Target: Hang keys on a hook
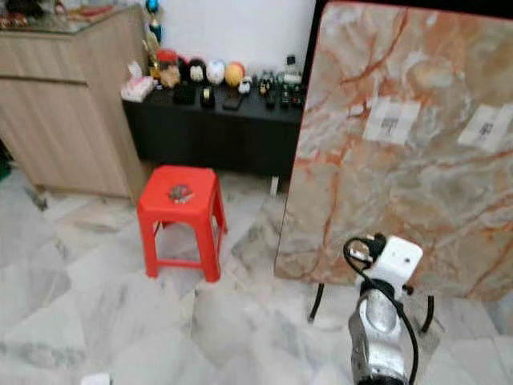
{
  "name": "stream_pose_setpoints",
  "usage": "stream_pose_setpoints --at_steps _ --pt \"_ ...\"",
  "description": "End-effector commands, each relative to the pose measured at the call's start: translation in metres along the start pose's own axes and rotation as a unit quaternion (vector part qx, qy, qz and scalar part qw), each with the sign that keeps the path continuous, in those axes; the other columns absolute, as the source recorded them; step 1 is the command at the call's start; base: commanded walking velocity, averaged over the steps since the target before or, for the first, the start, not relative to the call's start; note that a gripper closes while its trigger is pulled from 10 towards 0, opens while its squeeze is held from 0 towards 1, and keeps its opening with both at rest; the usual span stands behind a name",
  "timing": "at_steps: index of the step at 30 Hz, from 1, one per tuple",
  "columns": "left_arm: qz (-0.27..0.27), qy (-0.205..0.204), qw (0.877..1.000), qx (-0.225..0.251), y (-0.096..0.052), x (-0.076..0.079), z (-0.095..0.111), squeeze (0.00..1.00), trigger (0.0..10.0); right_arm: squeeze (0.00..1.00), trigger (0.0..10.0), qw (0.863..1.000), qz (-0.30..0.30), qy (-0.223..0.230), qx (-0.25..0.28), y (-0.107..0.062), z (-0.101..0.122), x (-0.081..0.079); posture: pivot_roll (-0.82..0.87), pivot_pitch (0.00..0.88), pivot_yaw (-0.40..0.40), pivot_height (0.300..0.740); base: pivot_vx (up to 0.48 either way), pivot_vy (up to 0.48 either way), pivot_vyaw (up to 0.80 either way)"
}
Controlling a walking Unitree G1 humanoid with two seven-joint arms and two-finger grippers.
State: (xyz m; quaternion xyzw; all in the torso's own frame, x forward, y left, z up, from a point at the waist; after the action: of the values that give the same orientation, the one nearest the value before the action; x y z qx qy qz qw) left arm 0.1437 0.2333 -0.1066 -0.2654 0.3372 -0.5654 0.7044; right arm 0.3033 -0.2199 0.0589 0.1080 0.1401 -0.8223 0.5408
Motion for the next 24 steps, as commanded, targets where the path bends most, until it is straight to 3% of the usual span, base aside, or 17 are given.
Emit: stream_pose_setpoints --at_steps 1,17,24 --pt "-0.001 -0.005 1.0 0.003 -0.0006 -0.0002 -0.0005 0.0 10.0 0.0 10.0 1.0 0.01 0.007 0.01 0.0019 0.0069 -0.006 -0.03 0.0 -0.113 0.74 0.0 0.0 0.0" --pt "0.001 -0.006 1.0 -0.006 -0.0013 -0.0024 -0.004 0.0 10.0 0.0 10.0 1.0 0.002 0.016 -0.002 0.002 0.0038 -0.0043 -0.03 0.0 -0.111 0.74 0.0 0.0 0.0" --pt "-0.002 0.0 1.0 -0.003 -0.0011 -0.0021 -0.003 0.0 10.0 0.0 10.0 1.0 0.002 0.016 0.0 0.0038 0.0049 -0.0033 -0.03 0.0 -0.106 0.74 0.0 0.0 -0.57"
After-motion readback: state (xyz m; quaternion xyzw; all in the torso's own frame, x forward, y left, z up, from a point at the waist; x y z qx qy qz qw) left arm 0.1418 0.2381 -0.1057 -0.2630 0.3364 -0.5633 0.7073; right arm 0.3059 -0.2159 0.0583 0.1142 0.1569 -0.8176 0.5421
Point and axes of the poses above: a point about 5 cm out from each wrist's last joint towards the gripper, its own y axis pointing out of the wrist towards the gripper, its own z axis along the axis of the wrist's last joint, x = y × z, the point moved 2 cm from there along y, pointing out of the wrist towards the gripper, and after that the axes turned 12 degrees about y, right-handed, at the moved point
